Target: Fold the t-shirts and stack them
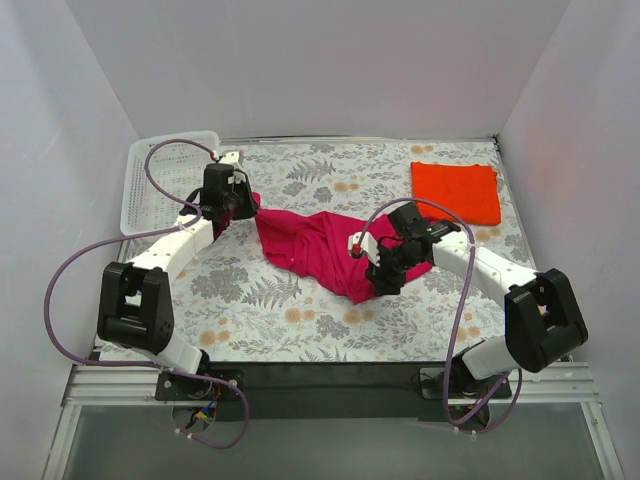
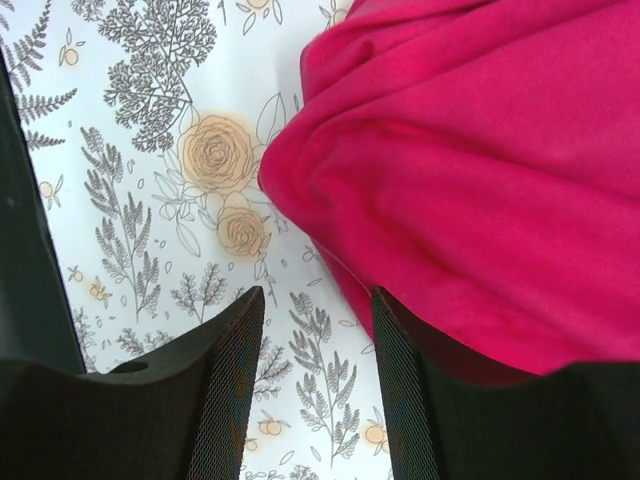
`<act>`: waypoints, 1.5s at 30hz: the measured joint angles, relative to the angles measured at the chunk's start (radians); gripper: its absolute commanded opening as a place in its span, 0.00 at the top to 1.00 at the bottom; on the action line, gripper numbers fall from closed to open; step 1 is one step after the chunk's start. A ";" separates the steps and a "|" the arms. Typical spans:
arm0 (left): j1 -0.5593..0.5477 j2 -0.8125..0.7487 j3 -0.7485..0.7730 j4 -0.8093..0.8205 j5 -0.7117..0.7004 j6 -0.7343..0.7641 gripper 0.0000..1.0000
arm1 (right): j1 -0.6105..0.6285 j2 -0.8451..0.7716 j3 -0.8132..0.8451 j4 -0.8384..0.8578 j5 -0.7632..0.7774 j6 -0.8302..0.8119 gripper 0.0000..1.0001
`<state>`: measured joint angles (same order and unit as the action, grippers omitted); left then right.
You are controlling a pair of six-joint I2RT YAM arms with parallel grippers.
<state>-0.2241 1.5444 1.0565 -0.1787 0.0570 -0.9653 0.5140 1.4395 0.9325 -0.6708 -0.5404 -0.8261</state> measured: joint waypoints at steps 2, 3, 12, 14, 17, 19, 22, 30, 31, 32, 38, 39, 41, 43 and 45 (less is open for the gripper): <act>0.000 0.000 -0.003 0.000 0.001 0.000 1.00 | 0.019 0.002 0.000 0.026 0.018 0.008 0.54; 0.000 0.000 -0.003 0.000 0.002 0.000 1.00 | 0.026 0.007 0.000 0.042 0.027 0.012 0.54; 0.000 -0.003 -0.003 0.000 0.003 0.000 1.00 | 0.029 0.103 0.016 0.103 0.116 0.047 0.98; 0.000 -0.003 -0.003 0.000 0.003 0.000 1.00 | 0.029 0.099 0.021 0.099 0.123 0.053 0.99; 0.000 -0.003 -0.003 0.000 0.003 0.000 1.00 | 0.029 0.081 0.056 0.095 0.127 0.061 0.99; 0.000 -0.003 -0.003 0.000 0.003 0.000 1.00 | 0.029 0.064 0.091 0.096 0.125 0.064 0.99; 0.000 -0.003 -0.003 0.000 0.003 0.000 1.00 | 0.029 0.038 0.148 0.099 0.121 0.072 0.99; 0.003 -0.007 -0.003 0.000 0.004 0.000 1.00 | 0.029 0.052 0.262 0.097 0.106 0.105 0.99; 0.003 -0.007 -0.003 0.000 0.004 0.000 1.00 | 0.029 0.069 0.286 0.096 0.087 0.116 0.99; 0.004 -0.007 -0.003 0.000 0.005 0.000 1.00 | 0.029 0.085 0.306 0.097 0.073 0.122 0.99; 0.006 -0.007 -0.003 0.000 0.005 0.000 1.00 | 0.142 0.192 0.380 0.105 0.000 0.150 0.99; 0.006 -0.007 -0.004 0.000 0.005 0.000 1.00 | 0.182 0.206 0.380 0.103 -0.007 0.150 0.99; 0.006 -0.008 -0.009 0.002 0.005 0.000 1.00 | 0.245 0.224 0.380 0.100 -0.012 0.150 0.87; 0.006 -0.011 -0.019 0.001 0.005 0.001 1.00 | 0.302 0.232 0.377 0.091 -0.023 0.148 0.66; 0.007 -0.013 -0.030 0.001 0.004 0.001 1.00 | 0.322 0.227 0.364 0.091 -0.027 0.131 0.53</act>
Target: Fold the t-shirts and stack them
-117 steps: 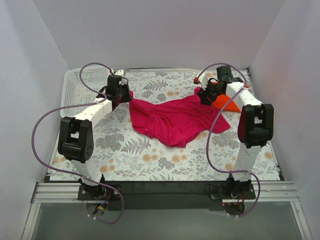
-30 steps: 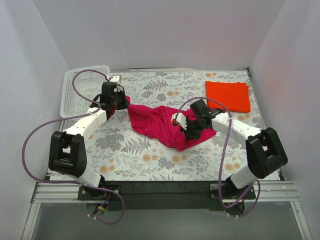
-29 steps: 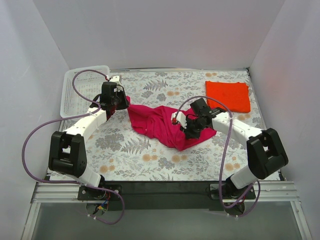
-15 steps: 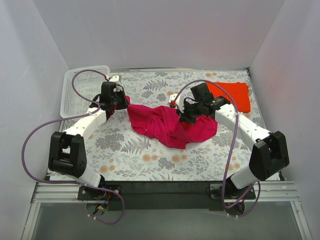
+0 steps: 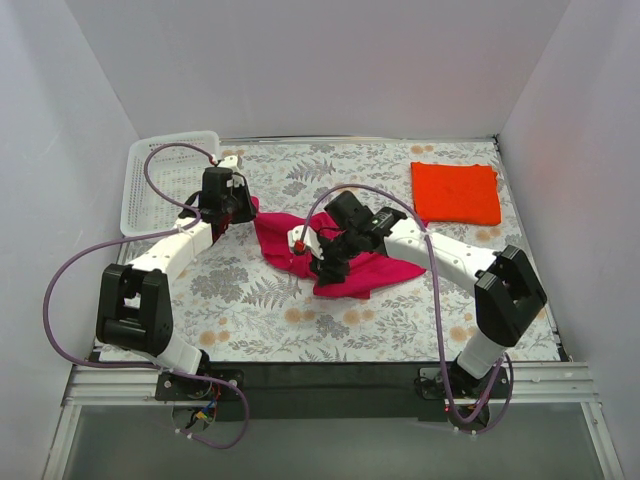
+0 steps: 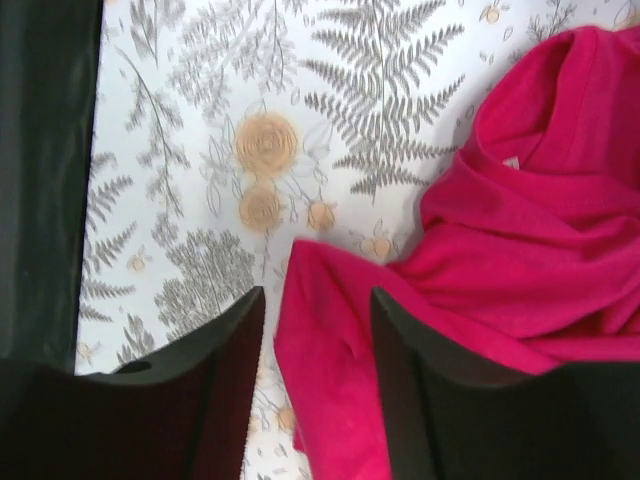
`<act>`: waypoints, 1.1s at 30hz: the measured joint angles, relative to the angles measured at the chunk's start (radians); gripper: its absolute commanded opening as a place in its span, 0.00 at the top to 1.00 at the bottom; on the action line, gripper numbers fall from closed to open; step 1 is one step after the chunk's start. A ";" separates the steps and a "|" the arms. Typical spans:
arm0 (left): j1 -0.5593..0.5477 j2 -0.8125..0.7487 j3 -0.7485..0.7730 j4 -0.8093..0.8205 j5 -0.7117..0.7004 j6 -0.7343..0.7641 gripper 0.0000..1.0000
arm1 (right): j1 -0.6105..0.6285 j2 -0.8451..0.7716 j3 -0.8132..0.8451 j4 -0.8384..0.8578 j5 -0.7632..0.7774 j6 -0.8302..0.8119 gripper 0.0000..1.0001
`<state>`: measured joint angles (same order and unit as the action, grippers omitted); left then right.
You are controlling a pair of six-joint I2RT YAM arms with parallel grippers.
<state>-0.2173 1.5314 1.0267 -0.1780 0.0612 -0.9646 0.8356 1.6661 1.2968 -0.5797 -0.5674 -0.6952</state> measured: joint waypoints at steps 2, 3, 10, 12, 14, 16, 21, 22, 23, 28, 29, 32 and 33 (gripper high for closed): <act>0.001 -0.001 -0.005 -0.002 0.000 0.000 1.00 | -0.006 -0.019 -0.028 0.001 0.013 -0.014 0.50; 0.002 -0.001 -0.006 -0.001 0.000 0.000 1.00 | -0.017 -0.036 -0.050 0.000 0.022 -0.018 0.48; 0.006 -0.002 -0.006 0.000 0.002 0.000 1.00 | -0.191 -0.172 -0.136 -0.013 0.013 -0.014 0.50; 0.006 -0.002 -0.006 -0.001 0.003 0.000 1.00 | -0.221 -0.183 -0.154 -0.004 0.004 -0.013 0.52; 0.006 -0.002 -0.006 0.000 0.003 0.000 1.00 | -0.221 -0.175 -0.180 0.000 -0.016 -0.014 0.53; 0.006 -0.002 -0.006 0.000 0.003 0.000 1.00 | -0.216 -0.144 -0.189 -0.003 -0.024 -0.014 0.53; 0.006 -0.009 -0.016 0.002 0.003 0.000 1.00 | -0.198 -0.045 -0.189 0.001 -0.042 -0.002 0.51; 0.006 -0.010 -0.018 0.002 0.003 0.000 1.00 | -0.192 -0.031 -0.189 0.001 -0.042 0.005 0.50; 0.006 -0.010 -0.019 0.002 0.003 0.000 1.00 | -0.183 -0.021 -0.189 0.000 -0.042 0.011 0.49; 0.006 -0.010 -0.019 0.003 0.003 0.000 1.00 | -0.133 0.003 -0.182 0.005 -0.042 0.043 0.45; 0.006 -0.010 -0.019 0.003 0.003 0.000 1.00 | -0.126 0.011 -0.179 0.008 -0.042 0.050 0.45; 0.006 -0.010 -0.020 0.003 0.005 0.000 1.00 | -0.122 0.037 -0.172 0.015 -0.036 0.068 0.49; 0.006 -0.010 -0.020 0.003 0.006 0.000 1.00 | -0.122 0.045 -0.171 0.016 -0.033 0.073 0.51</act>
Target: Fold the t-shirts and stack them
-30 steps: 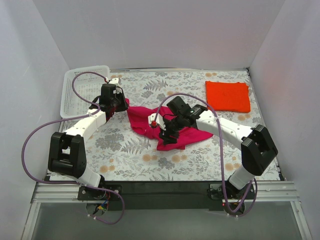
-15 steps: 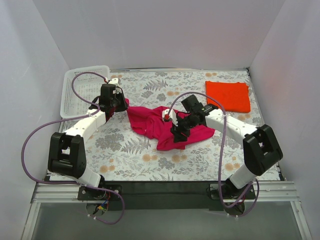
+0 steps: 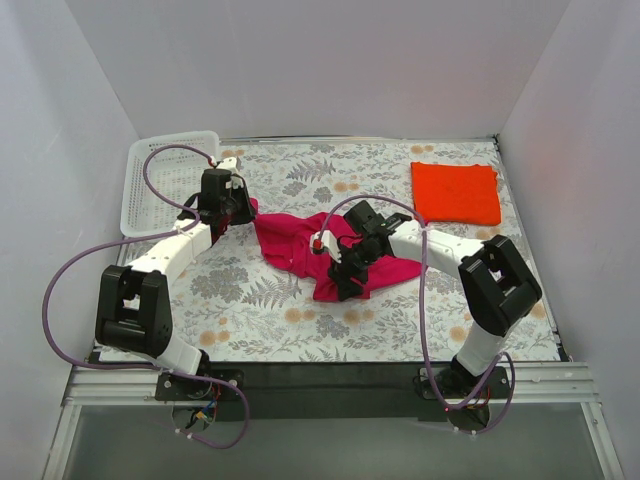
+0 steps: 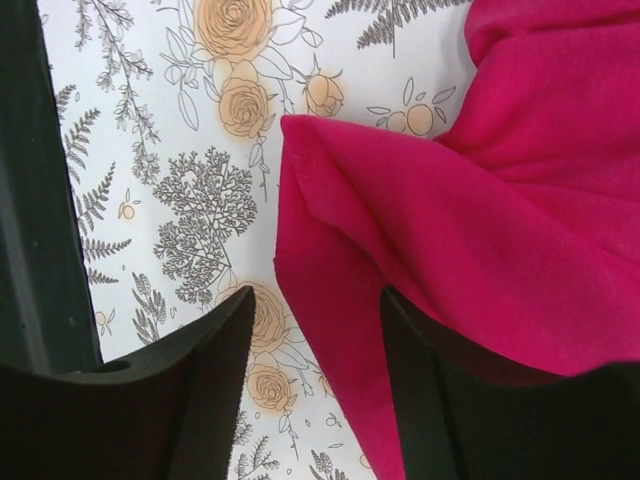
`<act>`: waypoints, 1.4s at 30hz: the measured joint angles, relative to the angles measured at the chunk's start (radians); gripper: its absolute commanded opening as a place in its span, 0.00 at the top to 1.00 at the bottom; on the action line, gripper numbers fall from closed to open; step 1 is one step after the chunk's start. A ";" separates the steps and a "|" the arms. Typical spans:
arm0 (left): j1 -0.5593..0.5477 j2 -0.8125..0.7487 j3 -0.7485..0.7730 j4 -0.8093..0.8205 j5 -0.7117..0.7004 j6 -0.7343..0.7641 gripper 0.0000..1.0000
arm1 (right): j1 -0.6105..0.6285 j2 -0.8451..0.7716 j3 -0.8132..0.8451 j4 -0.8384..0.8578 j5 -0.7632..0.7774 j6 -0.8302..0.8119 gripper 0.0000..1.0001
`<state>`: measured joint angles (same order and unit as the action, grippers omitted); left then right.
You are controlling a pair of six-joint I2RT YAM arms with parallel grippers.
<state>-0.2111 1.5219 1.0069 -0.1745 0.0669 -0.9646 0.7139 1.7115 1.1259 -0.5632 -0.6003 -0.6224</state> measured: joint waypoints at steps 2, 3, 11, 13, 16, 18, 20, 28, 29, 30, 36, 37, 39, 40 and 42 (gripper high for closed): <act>0.000 0.000 0.000 0.000 0.001 0.000 1.00 | 0.000 0.015 0.000 0.005 0.009 0.014 0.62; 0.000 0.000 0.000 0.000 0.001 0.000 1.00 | 0.000 0.019 0.000 0.008 0.014 0.016 0.66; 0.000 0.000 -0.001 0.002 0.001 0.000 1.00 | 0.000 0.029 0.004 0.017 0.044 0.039 0.99; 0.000 0.000 -0.002 0.003 0.001 0.000 1.00 | 0.000 0.026 0.004 0.017 0.054 0.040 0.99; 0.000 0.000 -0.004 0.002 0.001 0.000 1.00 | 0.000 -0.005 0.002 0.016 0.072 0.036 0.99; 0.000 -0.002 -0.004 0.003 0.001 0.000 1.00 | -0.006 -0.057 -0.008 0.016 0.082 0.031 0.99; 0.000 -0.003 -0.004 0.002 0.001 0.000 1.00 | -0.011 -0.114 -0.016 0.016 0.089 0.025 0.99; 0.000 -0.009 -0.004 0.002 0.001 0.000 1.00 | -0.031 -0.169 -0.023 0.022 0.099 0.021 0.64; 0.000 -0.009 -0.004 0.003 0.001 0.000 1.00 | -0.027 -0.146 -0.023 0.022 0.100 0.024 0.62; 0.000 -0.010 -0.004 0.003 0.001 0.000 1.00 | -0.024 -0.119 -0.023 0.021 0.103 0.029 0.61; 0.000 -0.010 -0.008 0.003 0.001 0.000 1.00 | -0.010 -0.002 -0.005 0.020 0.131 0.072 0.51; 0.000 -0.011 -0.010 0.003 0.001 0.000 1.00 | -0.007 0.004 -0.003 0.021 0.135 0.078 0.52; 0.000 -0.011 -0.011 0.003 0.001 0.000 1.00 | 0.000 0.010 0.003 0.021 0.142 0.090 0.56; 0.000 -0.011 -0.012 0.003 0.001 0.000 1.00 | 0.005 0.014 0.007 0.022 0.144 0.095 0.60; 0.000 -0.012 -0.012 0.003 0.001 0.000 1.00 | 0.014 0.020 0.014 0.024 0.150 0.097 0.79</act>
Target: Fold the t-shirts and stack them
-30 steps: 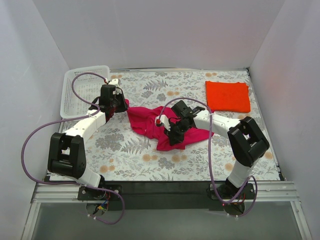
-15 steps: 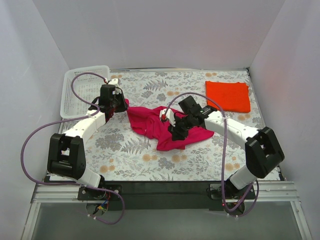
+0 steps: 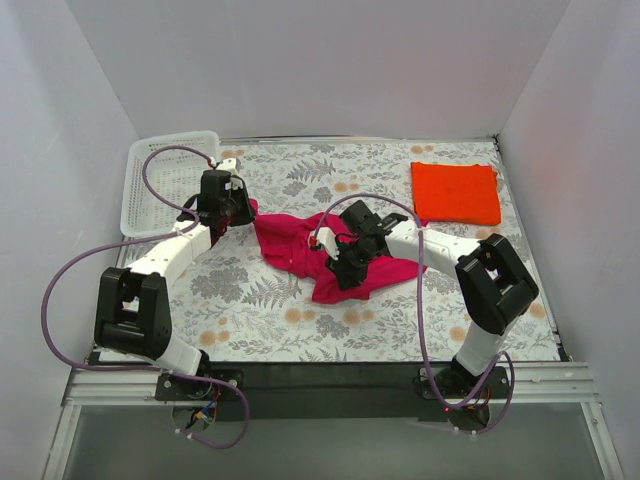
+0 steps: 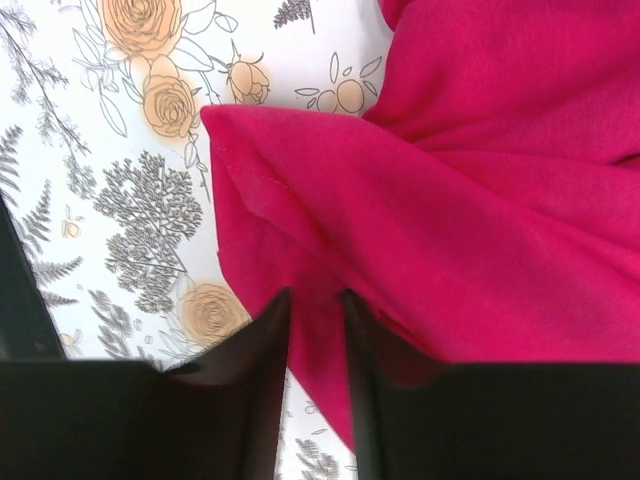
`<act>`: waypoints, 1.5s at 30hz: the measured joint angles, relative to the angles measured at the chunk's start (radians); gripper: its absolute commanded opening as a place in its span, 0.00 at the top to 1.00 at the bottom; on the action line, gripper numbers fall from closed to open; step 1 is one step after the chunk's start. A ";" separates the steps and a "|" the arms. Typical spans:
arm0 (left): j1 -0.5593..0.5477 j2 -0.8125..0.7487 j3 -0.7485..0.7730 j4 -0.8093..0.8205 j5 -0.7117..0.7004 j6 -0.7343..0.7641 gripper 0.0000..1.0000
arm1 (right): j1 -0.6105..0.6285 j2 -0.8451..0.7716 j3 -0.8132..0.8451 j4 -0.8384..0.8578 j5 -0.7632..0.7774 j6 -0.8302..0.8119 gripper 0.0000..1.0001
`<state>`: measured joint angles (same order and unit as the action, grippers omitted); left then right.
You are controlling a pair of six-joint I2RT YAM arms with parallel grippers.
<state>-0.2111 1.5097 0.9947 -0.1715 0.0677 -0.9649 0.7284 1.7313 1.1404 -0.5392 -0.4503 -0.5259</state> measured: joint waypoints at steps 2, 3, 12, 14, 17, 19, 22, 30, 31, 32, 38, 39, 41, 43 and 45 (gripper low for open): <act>0.000 -0.001 -0.001 0.000 0.000 0.000 1.00 | 0.006 0.005 0.004 0.002 0.005 0.011 0.94; 0.000 -0.001 -0.002 0.000 0.000 0.000 1.00 | 0.007 0.005 0.005 0.004 0.007 0.012 0.98; 0.000 -0.003 -0.006 0.000 0.000 0.000 1.00 | 0.006 -0.079 -0.022 0.007 0.024 -0.015 0.99; 0.000 -0.006 -0.007 0.000 -0.001 0.000 1.00 | -0.002 -0.147 -0.041 -0.003 0.022 -0.043 0.99; 0.000 -0.013 -0.011 0.001 -0.001 0.000 1.00 | -0.024 -0.251 -0.061 -0.026 0.009 -0.088 0.99; 0.000 -0.018 -0.015 0.001 -0.001 0.000 1.00 | -0.063 -0.322 -0.073 -0.040 0.001 -0.116 0.99; 0.000 -0.018 -0.018 0.000 -0.001 0.000 1.00 | -0.142 -0.407 -0.101 -0.052 -0.002 -0.141 0.99; 0.000 -0.018 -0.018 0.001 0.000 0.000 1.00 | -0.346 -0.542 -0.220 -0.062 0.032 -0.135 0.99; 0.000 -0.018 -0.018 0.000 0.000 0.000 1.00 | -0.357 -0.550 -0.236 -0.061 0.036 -0.135 0.99; 0.000 -0.019 -0.018 0.001 0.000 0.000 1.00 | -0.365 -0.563 -0.256 -0.060 0.039 -0.135 0.99; 0.000 -0.019 -0.018 0.001 0.003 0.000 1.00 | -0.369 -0.612 -0.360 -0.074 0.009 -0.189 0.99; 0.000 -0.019 -0.018 0.001 0.004 0.000 1.00 | -0.369 -0.615 -0.374 -0.080 -0.006 -0.213 0.99; 0.000 -0.019 -0.018 0.001 0.005 0.000 1.00 | -0.369 -0.613 -0.397 -0.102 -0.032 -0.259 0.96; 0.000 -0.018 -0.018 0.001 0.008 0.000 1.00 | -0.369 -0.593 -0.409 -0.142 -0.067 -0.314 0.78; 0.000 -0.019 -0.018 0.001 0.010 0.000 1.00 | -0.369 -0.562 -0.410 -0.179 -0.089 -0.354 0.68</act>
<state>-0.2108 1.4910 0.9764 -0.1707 0.0780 -0.9653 0.3595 1.1694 0.7307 -0.7177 -0.5392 -0.8799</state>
